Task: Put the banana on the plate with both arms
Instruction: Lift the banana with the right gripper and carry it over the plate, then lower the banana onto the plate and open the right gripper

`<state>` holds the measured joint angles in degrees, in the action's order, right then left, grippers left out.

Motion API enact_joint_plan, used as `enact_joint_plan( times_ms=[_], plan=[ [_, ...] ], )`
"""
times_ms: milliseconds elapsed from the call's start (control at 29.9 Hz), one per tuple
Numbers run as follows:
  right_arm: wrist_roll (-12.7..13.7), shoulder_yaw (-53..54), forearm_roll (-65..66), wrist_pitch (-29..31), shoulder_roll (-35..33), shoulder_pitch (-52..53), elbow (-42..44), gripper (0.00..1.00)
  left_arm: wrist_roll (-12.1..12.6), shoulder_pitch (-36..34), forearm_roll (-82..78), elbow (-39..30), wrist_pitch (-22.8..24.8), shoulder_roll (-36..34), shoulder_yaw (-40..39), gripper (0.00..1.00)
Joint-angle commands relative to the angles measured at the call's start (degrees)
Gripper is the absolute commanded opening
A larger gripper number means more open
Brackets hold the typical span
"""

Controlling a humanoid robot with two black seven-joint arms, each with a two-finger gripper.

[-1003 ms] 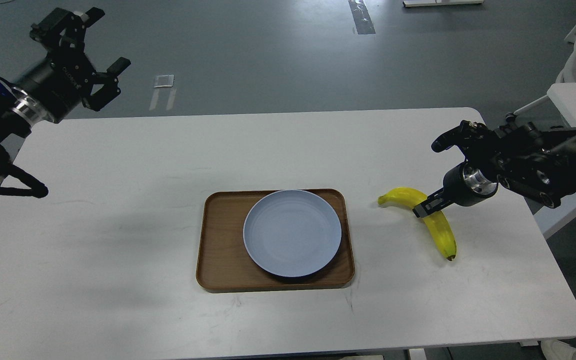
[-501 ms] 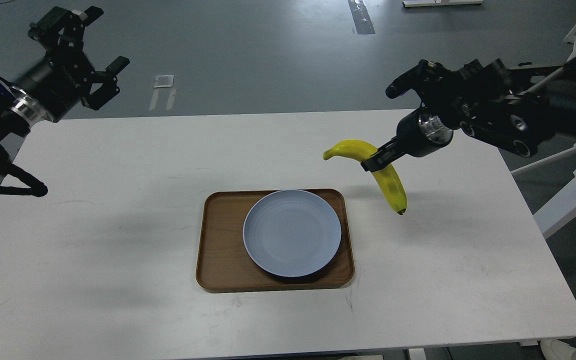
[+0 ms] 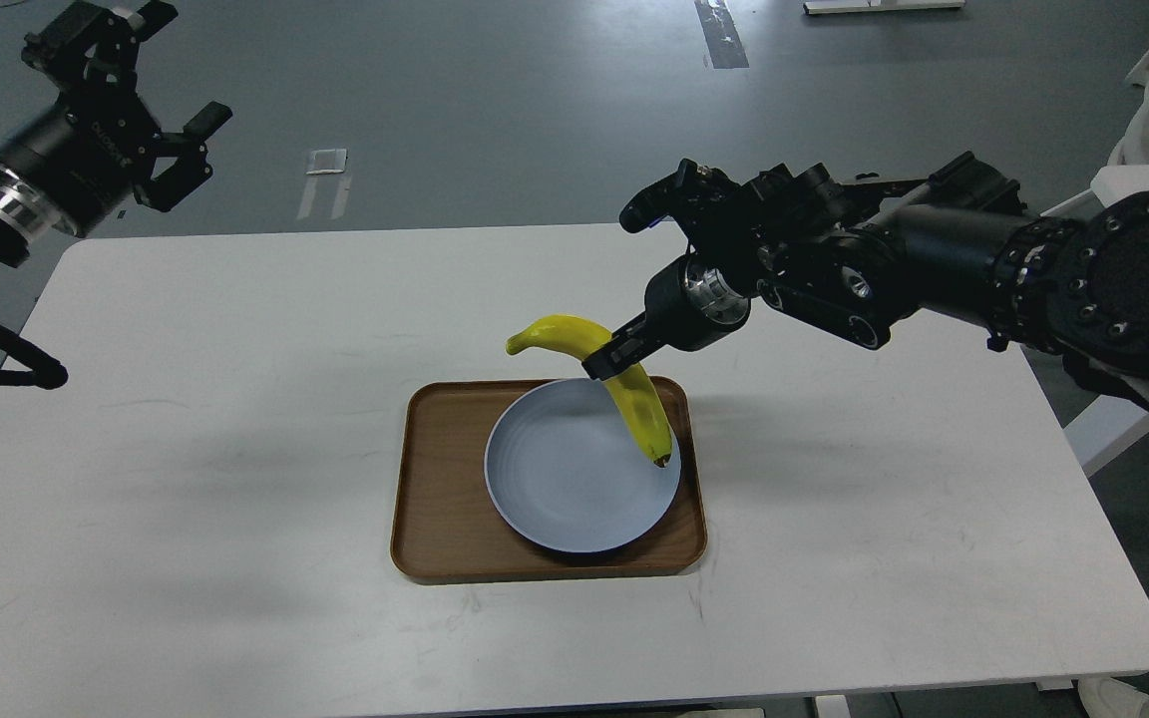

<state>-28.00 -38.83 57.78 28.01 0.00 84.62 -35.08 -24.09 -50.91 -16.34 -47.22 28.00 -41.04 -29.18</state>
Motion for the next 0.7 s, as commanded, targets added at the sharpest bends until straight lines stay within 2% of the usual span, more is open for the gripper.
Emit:
enact_joint_plan(
  times_ms=[0,167,668],
  plan=[
    [0.0,0.1,-0.3,0.0,0.0,-0.8,0.1,0.02,0.0,0.0,0.0,0.0,0.0,-0.1,0.0,0.98],
    [0.0,0.2,-5.6,0.0,0.0,-0.9,-0.4,0.02,0.0,0.0,0.1,0.0,0.0,-0.4,0.0,0.98],
    [0.0,0.2,-6.0,0.0,0.0,-3.1,-0.4,0.06,0.0,0.0,0.1,0.0,0.0,-1.2,0.0,0.98]
  ],
)
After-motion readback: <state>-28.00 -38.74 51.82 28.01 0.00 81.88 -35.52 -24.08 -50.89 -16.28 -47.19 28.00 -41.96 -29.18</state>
